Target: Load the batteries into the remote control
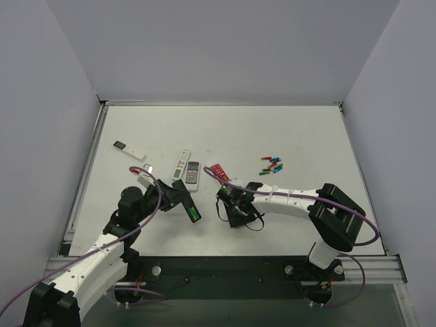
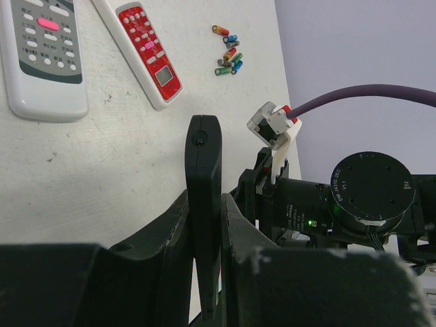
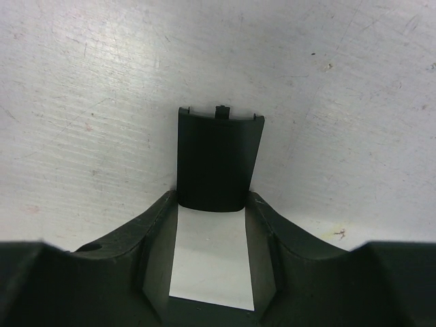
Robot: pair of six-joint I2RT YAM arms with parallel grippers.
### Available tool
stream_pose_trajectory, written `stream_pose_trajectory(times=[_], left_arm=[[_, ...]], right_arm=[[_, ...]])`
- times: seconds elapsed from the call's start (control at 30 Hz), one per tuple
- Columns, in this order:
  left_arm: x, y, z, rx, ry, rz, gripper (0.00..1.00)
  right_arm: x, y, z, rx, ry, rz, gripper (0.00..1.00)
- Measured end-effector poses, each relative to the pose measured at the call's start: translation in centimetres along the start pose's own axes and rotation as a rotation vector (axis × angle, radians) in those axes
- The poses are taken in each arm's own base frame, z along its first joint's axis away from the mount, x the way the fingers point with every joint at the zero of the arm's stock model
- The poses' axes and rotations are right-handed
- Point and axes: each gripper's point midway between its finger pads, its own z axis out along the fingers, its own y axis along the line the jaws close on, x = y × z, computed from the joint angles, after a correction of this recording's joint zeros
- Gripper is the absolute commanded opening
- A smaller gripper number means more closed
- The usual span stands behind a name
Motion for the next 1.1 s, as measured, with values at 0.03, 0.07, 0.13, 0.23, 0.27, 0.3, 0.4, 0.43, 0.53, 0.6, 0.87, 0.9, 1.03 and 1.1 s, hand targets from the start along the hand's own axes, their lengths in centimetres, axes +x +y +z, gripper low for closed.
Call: stream_pose_trajectory(times=[0.03, 0.07, 0.13, 0.23, 0.27, 0.3, 0.4, 0.43, 0.53, 0.6, 0.87, 0.9, 1.03, 1.1], left_arm=[[0.1, 0.1, 0.0, 0.001, 0.0, -0.004, 0.0], [0.1, 0.1, 0.0, 0.001, 0.001, -0.011, 0.0], [0.3, 0.3, 0.1, 0.003, 0.002, -0.022, 0.0], [0.5, 0.6, 0.2, 0.003, 0.008, -0.044, 0.0], [0.6, 0.6, 0.3, 0.003, 0.008, -0.049, 0.0], [0.6, 0.7, 0.3, 0.005, 0.008, -0.052, 0.0], [0.6, 0.6, 0.3, 0.019, 0.003, -0.062, 0.0], [0.7, 0.5, 0.3, 0.024, 0.001, -0.066, 0.0], [0.8, 0.5, 0.3, 0.036, -0.003, -0.079, 0.0], [0.8, 0.6, 0.3, 0.04, -0.005, -0.087, 0.0], [0.5, -0.2, 0.3, 0.077, -0.021, -0.106, 0.0], [0.4, -0.2, 0.3, 0.081, -0.023, -0.109, 0.0], [0.3, -0.6, 0.2, 0.101, -0.03, -0.118, 0.0], [0.2, -0.9, 0.2, 0.113, -0.034, -0.123, 0.0]], right_arm=[[0.0, 0.0, 0.0, 0.001, 0.0, 0.003, 0.29], [0.0, 0.0, 0.0, 0.0, 0.0, 0.006, 0.26], [-0.1, 0.0, 0.0, -0.001, 0.0, 0.01, 0.23], [-0.1, 0.0, 0.0, -0.001, -0.001, 0.009, 0.18], [-0.1, 0.0, 0.0, -0.002, -0.002, 0.008, 0.17], [-0.1, 0.1, -0.1, -0.002, -0.004, 0.001, 0.16], [-0.1, 0.2, -0.3, 0.006, -0.024, -0.045, 0.12], [0.0, 0.3, -0.4, 0.01, -0.028, -0.068, 0.12], [-0.3, 1.2, -1.6, -0.006, -0.05, -0.133, 0.09], [-1.4, 2.3, -3.1, -0.04, -0.092, -0.165, 0.09], [-6.5, 6.5, -11.7, -0.217, -0.302, -0.228, 0.09], [-6.8, 7.0, -12.4, -0.238, -0.313, -0.237, 0.09], [-7.0, 8.6, -14.1, -0.286, -0.322, -0.279, 0.09], [-6.9, 9.4, -14.6, -0.307, -0.316, -0.302, 0.09]])
